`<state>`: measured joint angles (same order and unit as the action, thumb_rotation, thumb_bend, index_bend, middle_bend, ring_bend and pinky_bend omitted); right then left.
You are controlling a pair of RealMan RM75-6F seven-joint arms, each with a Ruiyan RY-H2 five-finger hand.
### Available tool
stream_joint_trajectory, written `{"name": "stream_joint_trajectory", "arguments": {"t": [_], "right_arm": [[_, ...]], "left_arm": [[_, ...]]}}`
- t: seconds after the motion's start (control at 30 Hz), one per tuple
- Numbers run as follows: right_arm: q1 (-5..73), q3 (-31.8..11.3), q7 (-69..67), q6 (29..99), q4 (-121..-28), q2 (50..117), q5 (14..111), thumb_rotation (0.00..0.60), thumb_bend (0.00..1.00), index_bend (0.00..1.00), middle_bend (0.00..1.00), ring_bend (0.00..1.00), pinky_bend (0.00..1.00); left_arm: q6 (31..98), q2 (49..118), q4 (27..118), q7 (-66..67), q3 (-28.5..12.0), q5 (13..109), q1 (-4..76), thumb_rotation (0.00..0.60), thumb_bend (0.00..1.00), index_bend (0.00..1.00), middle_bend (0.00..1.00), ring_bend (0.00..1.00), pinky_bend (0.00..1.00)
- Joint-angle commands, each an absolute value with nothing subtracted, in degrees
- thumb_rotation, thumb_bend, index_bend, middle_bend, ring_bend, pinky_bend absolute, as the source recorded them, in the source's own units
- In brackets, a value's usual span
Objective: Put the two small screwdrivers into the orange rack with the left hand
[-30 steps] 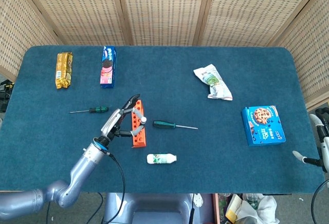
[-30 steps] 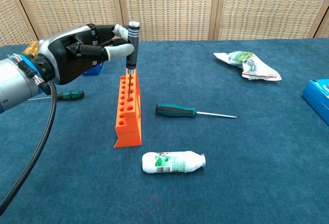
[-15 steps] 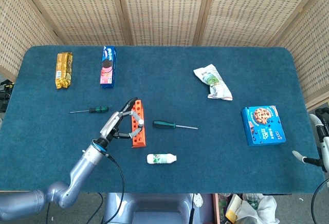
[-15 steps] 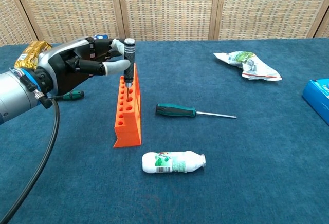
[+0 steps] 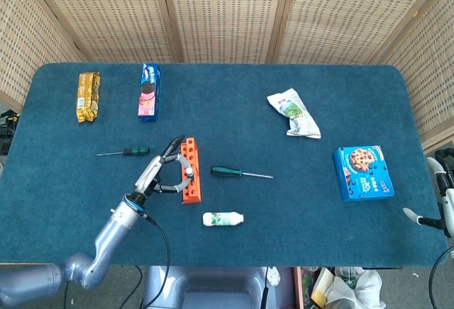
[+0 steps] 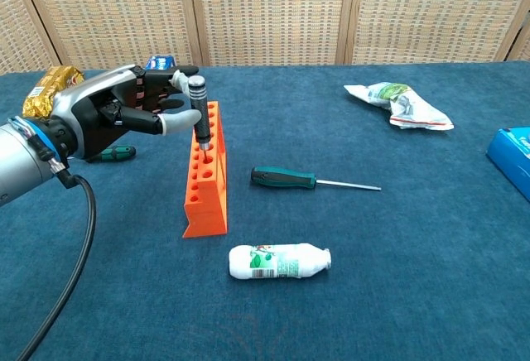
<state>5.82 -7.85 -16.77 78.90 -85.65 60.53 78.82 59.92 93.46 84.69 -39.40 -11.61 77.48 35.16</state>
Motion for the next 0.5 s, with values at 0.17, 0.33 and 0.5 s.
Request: {"name": "stream_joint_trajectory", "arguments": {"t": [0.17,0.33,0.5], "right_arm": [[5.81,-7.85,-16.71,78.93,-85.7,60.52,78.8,0.6,0.0,0.0,0.0,0.0,0.0],[5.8,-7.84,-16.62,78.97,-85.79,60.49,78.83,0.6,0.0,0.0,0.0,0.0,0.0],[5.79,-7.83,-16.6,78.98,-85.82,60.49,78.82,0.6,0.0,0.0,0.0,0.0,0.0]], "left_arm": [[60.1,92.63,85.06,-36.55,-11.01,77.5,34.69,0.6,0.29,0.54,0.0,0.0,0.0],[60.0,92.04,85.65,-35.88,-10.83,77.54,34.48,0.6,0.19,0.47,0.0,0.0,0.0],[60.42,91.47,86.15,-36.02,-10.96,77.73,34.15,0.6,0.17,0.4,0.0,0.0,0.0]]}}
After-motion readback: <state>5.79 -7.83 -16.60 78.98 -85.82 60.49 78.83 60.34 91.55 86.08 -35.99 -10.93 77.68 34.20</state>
